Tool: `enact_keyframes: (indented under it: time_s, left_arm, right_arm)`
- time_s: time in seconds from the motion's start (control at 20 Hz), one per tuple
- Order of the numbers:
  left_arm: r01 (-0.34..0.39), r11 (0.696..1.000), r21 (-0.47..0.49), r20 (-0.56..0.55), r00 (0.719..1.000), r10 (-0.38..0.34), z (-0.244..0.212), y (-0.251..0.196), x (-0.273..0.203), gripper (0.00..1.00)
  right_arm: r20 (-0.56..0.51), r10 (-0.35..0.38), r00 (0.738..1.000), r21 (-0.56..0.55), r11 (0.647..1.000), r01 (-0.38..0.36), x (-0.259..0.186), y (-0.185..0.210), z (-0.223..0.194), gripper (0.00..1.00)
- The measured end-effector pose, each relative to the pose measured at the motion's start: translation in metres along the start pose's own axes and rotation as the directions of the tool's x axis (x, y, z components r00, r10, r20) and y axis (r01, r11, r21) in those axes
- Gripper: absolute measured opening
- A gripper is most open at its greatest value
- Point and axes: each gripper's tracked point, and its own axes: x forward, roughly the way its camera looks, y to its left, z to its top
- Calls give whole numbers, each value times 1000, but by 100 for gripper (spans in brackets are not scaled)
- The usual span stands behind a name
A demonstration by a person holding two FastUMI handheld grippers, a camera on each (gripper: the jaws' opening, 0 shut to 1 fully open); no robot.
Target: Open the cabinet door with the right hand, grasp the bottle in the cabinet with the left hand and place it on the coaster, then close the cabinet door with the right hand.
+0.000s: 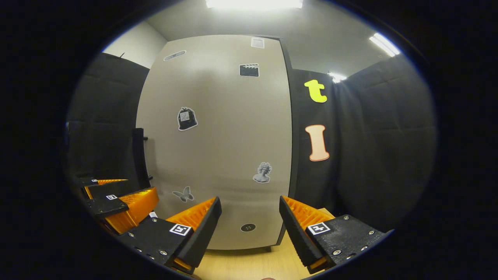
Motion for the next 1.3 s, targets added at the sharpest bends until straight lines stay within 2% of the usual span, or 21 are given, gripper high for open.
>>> enact_keyframes:
  time_s: [0.05,0.1,0.15,0.2,0.25,0.4,0.5,0.55,0.65,0.7,0.75,0.8,0.85,0.9,1.25,1.3]
  left_arm:
    - [1,1000,-4,0,1000,-1,0,-1,0,84]
    - [2,1000,-7,2,1000,-2,1,-1,0,89]
    - [0,1000,-6,3,1000,1,2,0,0,84]
    - [-3,1000,-6,4,1000,3,1,1,-1,84]
    - [0,1000,-11,4,1000,0,2,0,-1,89]
    - [5,1000,-11,1,1000,-5,2,-3,-3,80]
    - [4,1000,-8,11,1000,-4,4,-2,-5,80]
    - [5,1000,-7,12,1000,-5,5,-2,-4,84]
    - [8,1000,-13,11,1000,-8,5,0,-1,84]
    - [7,1000,-15,6,1000,-7,2,2,0,89]
    - [8,1000,-19,5,1000,-8,3,3,1,84]
    - [8,1000,-23,7,1000,-8,3,5,1,84]
    - [3,1000,-23,11,1000,-2,5,8,1,89]
    - [2,1000,-20,15,1000,-2,6,8,0,84]
    - [22,1000,-8,42,999,-21,12,4,-3,84]
    - [23,1000,-8,43,999,-23,13,4,-4,89]
  right_arm:
    - [-2,2,1000,4,1000,-2,0,0,1,93]
    - [-2,2,1000,7,1000,-2,0,0,1,93]
    - [0,1,1000,7,1000,-1,0,0,2,93]
    - [3,1,1000,7,1000,-1,-1,0,3,93]
    - [3,3,1000,7,1000,-3,-1,1,2,93]
    - [-4,17,1000,-6,1000,-18,-3,5,1,93]
    - [-2,20,1000,-9,1000,-20,-4,6,2,93]
    - [-1,19,1000,-9,1000,-19,-4,5,3,93]
    - [-3,19,1000,-6,1000,-19,-6,4,3,93]
    - [-5,19,1000,-5,1000,-19,-6,4,3,93]
    - [-3,21,1000,2,1000,-21,-7,5,4,93]
    - [0,25,1000,13,1000,-25,-6,5,5,93]
    - [0,23,1000,15,1000,-23,-6,5,6,93]
    - [0,18,1000,10,1000,-18,-6,3,6,93]
    - [-3,18,1000,9,1000,-18,-10,5,7,93]
    - [-5,17,1000,10,1000,-17,-11,5,7,93]
